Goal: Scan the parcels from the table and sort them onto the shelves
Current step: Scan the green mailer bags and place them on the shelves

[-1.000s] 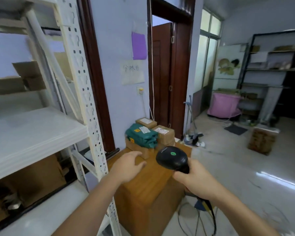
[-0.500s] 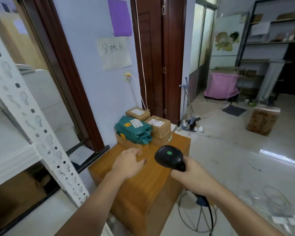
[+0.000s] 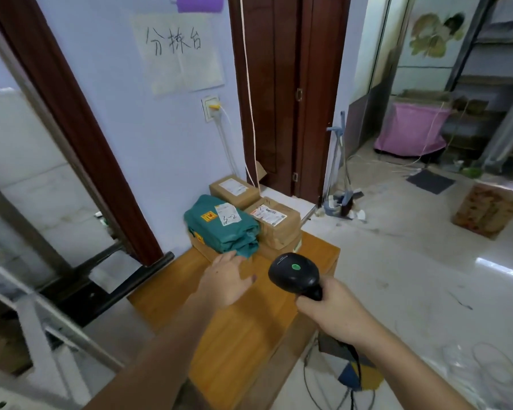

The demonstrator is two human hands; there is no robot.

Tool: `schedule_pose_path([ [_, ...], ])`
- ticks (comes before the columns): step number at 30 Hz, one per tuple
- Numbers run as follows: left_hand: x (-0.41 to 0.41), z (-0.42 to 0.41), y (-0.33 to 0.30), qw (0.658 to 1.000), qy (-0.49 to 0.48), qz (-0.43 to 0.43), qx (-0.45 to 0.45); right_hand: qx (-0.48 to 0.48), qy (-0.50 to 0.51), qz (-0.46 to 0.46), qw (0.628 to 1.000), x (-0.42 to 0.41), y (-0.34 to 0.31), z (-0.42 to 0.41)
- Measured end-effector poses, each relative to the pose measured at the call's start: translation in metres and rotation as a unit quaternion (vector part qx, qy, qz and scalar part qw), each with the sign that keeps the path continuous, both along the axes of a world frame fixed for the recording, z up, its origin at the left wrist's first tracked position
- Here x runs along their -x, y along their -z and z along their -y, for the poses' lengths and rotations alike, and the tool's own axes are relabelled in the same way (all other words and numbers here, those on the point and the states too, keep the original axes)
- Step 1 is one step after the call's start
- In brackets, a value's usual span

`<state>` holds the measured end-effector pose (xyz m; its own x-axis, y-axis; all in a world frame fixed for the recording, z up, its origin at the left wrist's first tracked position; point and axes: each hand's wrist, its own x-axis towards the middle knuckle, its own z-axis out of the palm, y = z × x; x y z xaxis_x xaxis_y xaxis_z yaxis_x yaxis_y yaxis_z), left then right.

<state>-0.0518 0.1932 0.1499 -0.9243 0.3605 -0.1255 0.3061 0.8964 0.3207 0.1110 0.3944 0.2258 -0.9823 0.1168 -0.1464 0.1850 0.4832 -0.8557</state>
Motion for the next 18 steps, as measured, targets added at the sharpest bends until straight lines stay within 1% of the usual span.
schedule_pose_path([
  [5,0.036,-0.029,0.014,0.998,-0.065,-0.015,-0.024,0.012,-0.051,0.032,0.998,0.061,0.006,-0.041],
  [8,0.052,-0.037,0.025,0.994,-0.103,-0.001,-0.025,0.018,-0.077,0.051,0.996,0.094,0.011,-0.054],
  [14,0.087,-0.038,0.048,0.988,-0.150,0.036,-0.010,0.045,-0.122,0.081,0.988,0.150,0.023,-0.058],
  [18,0.116,-0.035,0.060,0.983,-0.178,0.037,-0.027,0.050,-0.141,0.100,0.984,0.183,0.031,-0.055],
])
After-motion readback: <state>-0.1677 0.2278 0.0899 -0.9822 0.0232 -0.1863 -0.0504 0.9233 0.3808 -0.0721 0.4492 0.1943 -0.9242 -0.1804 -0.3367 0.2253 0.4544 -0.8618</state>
